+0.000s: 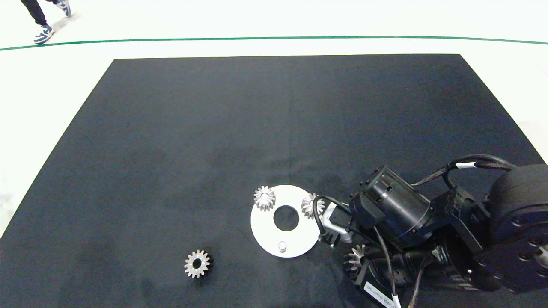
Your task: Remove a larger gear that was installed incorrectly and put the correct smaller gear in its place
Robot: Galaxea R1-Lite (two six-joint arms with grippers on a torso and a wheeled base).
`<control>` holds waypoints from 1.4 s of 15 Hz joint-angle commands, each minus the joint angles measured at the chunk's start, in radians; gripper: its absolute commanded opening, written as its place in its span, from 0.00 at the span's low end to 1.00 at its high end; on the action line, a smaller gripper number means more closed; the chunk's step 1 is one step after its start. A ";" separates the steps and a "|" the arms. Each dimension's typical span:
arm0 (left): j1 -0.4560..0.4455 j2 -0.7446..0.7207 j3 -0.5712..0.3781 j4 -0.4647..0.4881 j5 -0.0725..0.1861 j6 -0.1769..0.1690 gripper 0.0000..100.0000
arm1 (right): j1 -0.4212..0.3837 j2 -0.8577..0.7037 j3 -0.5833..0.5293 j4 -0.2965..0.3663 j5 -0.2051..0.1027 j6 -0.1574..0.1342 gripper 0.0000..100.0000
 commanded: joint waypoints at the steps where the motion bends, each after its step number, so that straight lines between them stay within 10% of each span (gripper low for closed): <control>1: 0.000 0.002 0.001 0.007 0.001 -0.002 1.00 | -0.004 0.013 0.011 0.003 -0.002 -0.002 0.00; 7: 0.001 0.002 0.001 0.007 0.001 -0.002 1.00 | -0.011 0.021 0.018 0.003 -0.002 -0.003 0.00; 8: 0.000 0.002 0.001 0.007 0.001 -0.002 1.00 | -0.011 0.021 0.018 0.001 -0.002 -0.003 1.00; 21: 0.000 0.003 0.001 0.007 0.001 -0.002 1.00 | 0.006 -0.071 -0.023 -0.009 -0.013 -0.010 1.00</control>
